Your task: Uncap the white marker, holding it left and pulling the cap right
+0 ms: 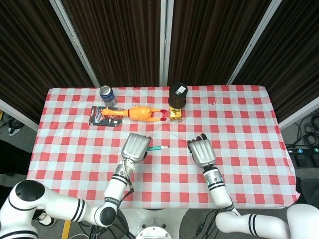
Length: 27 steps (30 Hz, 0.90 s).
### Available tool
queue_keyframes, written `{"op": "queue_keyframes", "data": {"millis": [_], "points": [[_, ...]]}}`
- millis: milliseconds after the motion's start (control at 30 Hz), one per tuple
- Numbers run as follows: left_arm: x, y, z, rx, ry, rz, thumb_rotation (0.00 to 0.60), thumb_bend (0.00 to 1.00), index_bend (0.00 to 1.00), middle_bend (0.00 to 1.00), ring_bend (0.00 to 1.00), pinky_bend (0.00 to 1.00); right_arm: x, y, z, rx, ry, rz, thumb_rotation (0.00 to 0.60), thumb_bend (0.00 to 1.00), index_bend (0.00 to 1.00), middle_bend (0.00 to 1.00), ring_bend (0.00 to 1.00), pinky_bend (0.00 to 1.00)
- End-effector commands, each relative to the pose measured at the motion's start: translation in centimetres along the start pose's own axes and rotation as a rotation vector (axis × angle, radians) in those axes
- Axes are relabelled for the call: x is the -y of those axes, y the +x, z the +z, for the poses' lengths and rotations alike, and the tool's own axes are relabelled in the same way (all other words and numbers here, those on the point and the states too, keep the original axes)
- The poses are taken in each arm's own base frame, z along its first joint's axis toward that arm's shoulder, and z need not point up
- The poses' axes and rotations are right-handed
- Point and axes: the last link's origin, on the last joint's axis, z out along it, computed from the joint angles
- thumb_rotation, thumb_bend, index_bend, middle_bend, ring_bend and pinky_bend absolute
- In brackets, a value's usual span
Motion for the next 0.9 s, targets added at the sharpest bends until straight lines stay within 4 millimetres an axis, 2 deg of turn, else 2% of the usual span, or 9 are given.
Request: {"op": "queue_keyframes", "data": {"millis": [33, 333, 400, 467, 600, 733, 900], "points": [[0.1, -0.1, 0.0, 0.000, 0.002, -0.001, 0.600, 0.37, 0.56, 0.57, 0.89, 0.83, -0.1, -0.6, 0.4, 0.018, -0.008, 0.000, 0.600, 0.31, 0.80, 0.65, 0.34, 0.23], [0.1, -0.2, 0.1, -0.004, 0.006, -0.006, 0.600, 0.37, 0.56, 0.57, 0.89, 0.83, 0.6, -1.1, 1.5, 0.029, -0.005, -0.032, 0.600, 0.26, 0.71, 0.59, 0.30, 0.19], [0.2, -0.3, 0.1, -0.003, 0.007, -0.006, 0.600, 0.37, 0.56, 0.57, 0.89, 0.83, 0.7, -1.3, 1.6, 0.051, -0.004, -0.039, 0.600, 0.21, 0.65, 0.54, 0.26, 0.15], [0.2, -0.2, 0.1, -0.003, 0.009, -0.005, 0.600, 0.37, 0.56, 0.57, 0.89, 0.83, 0.7, -1.4, 1.7, 0.076, -0.005, -0.037, 0.600, 0.13, 0.52, 0.46, 0.18, 0.10], [0.3, -0.3, 0.1, -0.006, 0.011, -0.008, 0.600, 0.37, 0.56, 0.57, 0.89, 0.83, 0.4, -1.2, 1.5, 0.089, -0.012, -0.025, 0.600, 0.07, 0.38, 0.35, 0.11, 0.07], [0.6, -0.5, 0.3, -0.005, 0.017, -0.008, 0.600, 0.37, 0.56, 0.57, 0.89, 0.83, -0.4, -0.3, 0.8, 0.061, -0.030, -0.011, 0.600, 0.06, 0.35, 0.32, 0.09, 0.06], [1.5, -1.5, 0.6, 0.005, 0.025, -0.005, 0.600, 0.37, 0.56, 0.57, 0.89, 0.83, -3.1, 2.5, -1.7, -0.059, -0.076, 0.053, 0.600, 0.06, 0.35, 0.31, 0.08, 0.06]]}}
